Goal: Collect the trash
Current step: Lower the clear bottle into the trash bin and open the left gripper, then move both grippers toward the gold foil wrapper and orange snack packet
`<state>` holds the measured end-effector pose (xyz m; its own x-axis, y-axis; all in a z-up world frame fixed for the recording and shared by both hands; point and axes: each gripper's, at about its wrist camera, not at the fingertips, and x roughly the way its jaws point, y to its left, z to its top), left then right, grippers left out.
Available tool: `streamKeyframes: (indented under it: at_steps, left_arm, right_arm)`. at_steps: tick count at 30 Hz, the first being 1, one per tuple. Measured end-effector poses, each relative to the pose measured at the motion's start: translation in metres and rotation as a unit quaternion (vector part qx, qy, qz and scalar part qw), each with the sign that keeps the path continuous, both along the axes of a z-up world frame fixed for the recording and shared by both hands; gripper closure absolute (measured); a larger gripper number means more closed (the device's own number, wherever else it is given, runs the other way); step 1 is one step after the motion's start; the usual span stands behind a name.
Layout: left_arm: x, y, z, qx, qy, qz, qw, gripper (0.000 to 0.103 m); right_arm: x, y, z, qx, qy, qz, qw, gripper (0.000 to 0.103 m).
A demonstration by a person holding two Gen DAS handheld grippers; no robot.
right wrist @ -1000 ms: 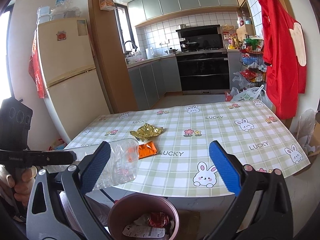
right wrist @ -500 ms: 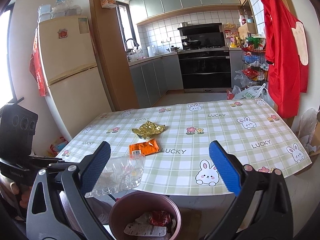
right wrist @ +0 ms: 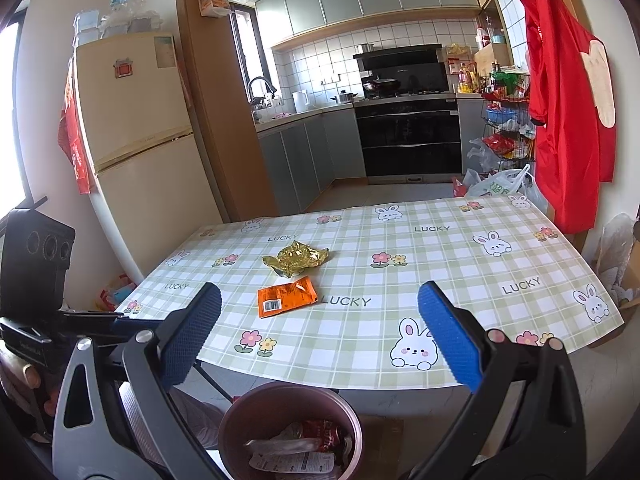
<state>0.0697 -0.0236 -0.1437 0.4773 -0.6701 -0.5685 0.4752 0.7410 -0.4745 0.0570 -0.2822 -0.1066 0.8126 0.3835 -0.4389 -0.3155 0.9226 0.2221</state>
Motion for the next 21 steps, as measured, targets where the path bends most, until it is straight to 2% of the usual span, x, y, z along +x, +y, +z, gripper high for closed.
streamKeyframes:
  at_steps: [5,10,16,21]
  left_arm:
    - [0.003,0.012,0.002,0.006,-0.008,0.031,0.9995,0.025]
    - [0.006,0.029,0.005,0.034,-0.029,0.086,0.9953,0.008]
    - [0.018,0.055,0.001,0.066,-0.036,0.153,0.9854,0.006]
    - [0.035,0.076,-0.013,0.076,-0.02,0.187,0.9792,0.006]
  right_arm:
    - [0.001,0.0,-0.001,-0.001,0.002,0.001,1.0,0.006]
    - [0.001,0.001,-0.003,-0.004,0.005,0.0,1.0,0.006]
    - [0.007,0.001,-0.015,-0.012,0.021,-0.014,1.0,0.006]
    - [0.02,0.001,-0.033,-0.031,0.044,-0.031,0.998,0.006]
